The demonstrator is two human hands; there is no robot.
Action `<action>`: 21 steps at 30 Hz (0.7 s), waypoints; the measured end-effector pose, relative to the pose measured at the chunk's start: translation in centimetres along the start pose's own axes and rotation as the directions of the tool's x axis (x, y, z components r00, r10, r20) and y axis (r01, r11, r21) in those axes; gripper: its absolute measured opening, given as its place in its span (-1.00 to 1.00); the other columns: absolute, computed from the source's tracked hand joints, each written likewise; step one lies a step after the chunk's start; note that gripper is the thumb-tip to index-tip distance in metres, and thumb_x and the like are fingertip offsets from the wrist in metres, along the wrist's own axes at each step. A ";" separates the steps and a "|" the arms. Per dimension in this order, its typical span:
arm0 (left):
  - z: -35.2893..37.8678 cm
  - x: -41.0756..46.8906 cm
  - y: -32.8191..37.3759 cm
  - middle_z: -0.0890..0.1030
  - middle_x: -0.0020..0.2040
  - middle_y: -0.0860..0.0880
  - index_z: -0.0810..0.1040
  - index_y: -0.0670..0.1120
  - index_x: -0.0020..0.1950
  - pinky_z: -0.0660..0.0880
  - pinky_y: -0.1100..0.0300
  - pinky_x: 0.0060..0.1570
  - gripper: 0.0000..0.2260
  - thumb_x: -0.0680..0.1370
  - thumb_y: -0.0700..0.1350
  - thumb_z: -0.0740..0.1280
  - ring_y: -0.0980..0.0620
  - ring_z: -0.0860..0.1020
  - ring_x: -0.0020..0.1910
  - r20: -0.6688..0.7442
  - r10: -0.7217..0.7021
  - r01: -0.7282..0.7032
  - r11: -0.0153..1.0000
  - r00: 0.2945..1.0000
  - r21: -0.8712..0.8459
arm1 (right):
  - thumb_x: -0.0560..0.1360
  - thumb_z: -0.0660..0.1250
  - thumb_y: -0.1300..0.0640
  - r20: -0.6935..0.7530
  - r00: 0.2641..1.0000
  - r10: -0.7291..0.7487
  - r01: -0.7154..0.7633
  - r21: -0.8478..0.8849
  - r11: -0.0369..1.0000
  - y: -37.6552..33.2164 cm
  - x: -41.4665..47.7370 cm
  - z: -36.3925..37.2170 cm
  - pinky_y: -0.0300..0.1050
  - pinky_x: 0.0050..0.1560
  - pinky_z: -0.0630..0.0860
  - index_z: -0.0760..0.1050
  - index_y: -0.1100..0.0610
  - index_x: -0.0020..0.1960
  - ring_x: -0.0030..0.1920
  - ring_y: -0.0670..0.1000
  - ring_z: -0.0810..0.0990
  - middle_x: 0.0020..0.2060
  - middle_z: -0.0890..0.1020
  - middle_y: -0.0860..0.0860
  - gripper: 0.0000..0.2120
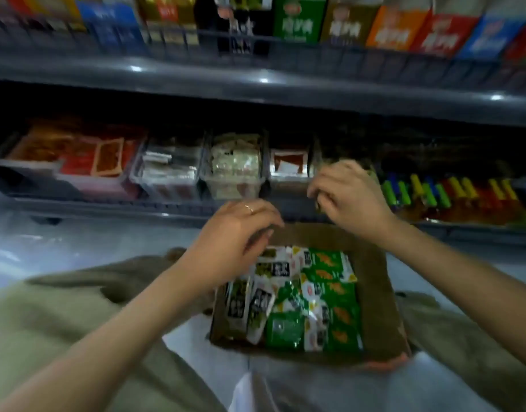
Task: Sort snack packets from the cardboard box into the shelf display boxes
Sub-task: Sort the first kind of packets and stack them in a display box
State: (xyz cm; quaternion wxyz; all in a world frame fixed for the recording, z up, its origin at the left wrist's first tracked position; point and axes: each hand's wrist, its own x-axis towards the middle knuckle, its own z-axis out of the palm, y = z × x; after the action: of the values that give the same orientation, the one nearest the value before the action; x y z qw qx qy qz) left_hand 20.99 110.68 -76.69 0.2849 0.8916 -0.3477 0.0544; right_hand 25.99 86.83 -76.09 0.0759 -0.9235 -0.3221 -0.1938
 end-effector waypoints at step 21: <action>1.6 -6.0 -4.0 0.62 0.04 -0.03 0.66 -0.10 0.02 0.44 0.19 -0.09 -0.74 0.49 -0.21 0.19 0.00 0.56 -0.02 0.150 -0.191 0.193 0.981 0.970 0.002 | 0.50 0.38 0.06 0.727 0.223 0.650 -0.974 0.136 0.182 -11.7 -12.5 22.2 -0.14 -0.21 0.40 0.50 0.20 0.13 -0.03 0.13 0.59 -0.02 0.61 0.09 -0.72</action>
State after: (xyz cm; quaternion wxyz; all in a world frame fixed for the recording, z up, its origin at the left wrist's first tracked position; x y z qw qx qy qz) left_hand 18.94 115.72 -81.62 0.2677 0.9208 -0.2806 -0.0427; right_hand 16.56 94.80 -101.32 0.3579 -0.8758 0.2087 0.2475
